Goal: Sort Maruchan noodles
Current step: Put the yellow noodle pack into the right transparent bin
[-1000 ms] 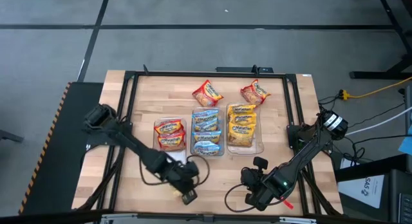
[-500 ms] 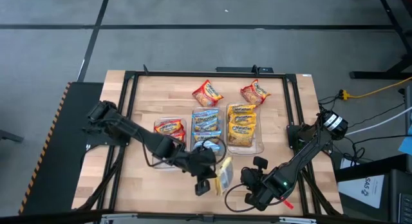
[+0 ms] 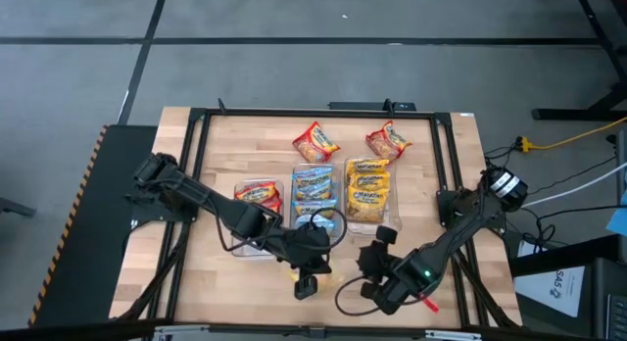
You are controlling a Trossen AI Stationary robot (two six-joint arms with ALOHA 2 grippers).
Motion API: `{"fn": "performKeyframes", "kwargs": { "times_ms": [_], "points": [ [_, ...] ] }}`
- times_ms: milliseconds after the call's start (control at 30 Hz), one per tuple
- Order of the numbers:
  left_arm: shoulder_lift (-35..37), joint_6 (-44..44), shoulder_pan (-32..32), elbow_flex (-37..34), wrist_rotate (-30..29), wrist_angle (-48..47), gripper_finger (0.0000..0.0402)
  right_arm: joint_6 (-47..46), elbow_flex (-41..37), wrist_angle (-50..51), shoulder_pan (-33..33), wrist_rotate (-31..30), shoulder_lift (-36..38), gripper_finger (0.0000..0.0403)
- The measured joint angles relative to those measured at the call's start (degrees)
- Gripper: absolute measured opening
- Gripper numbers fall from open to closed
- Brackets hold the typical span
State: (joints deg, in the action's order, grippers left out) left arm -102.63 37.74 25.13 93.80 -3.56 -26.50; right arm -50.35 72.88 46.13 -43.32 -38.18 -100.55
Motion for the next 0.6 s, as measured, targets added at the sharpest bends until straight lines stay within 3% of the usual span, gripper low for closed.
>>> {"fn": "performKeyframes", "kwargs": {
  "times_ms": [100,233,333,467,600],
  "points": [
    [0.0,0.0,0.8,0.0,-0.2,-0.1,0.0000,1.1,0.0,-0.5,1.7,1.7,0.0,0.0206],
    [0.0,1.7,1.9,0.0,-0.1,-1.8,0.0000,1.1,0.0,-1.4,3.6,8.8,0.0,0.0232],
    [0.0,4.8,3.3,0.0,0.0,-4.1,0.0000,1.3,-0.1,-6.3,4.1,14.4,0.0,0.0236],
    [0.0,8.3,5.7,0.0,0.0,-8.9,0.0000,3.9,-3.1,-20.5,4.1,18.9,0.0,0.0230],
    [-0.1,11.9,8.4,0.0,-1.1,-13.0,0.0000,1.2,-6.8,-26.7,4.4,16.9,0.0,0.0222]
  ]
}}
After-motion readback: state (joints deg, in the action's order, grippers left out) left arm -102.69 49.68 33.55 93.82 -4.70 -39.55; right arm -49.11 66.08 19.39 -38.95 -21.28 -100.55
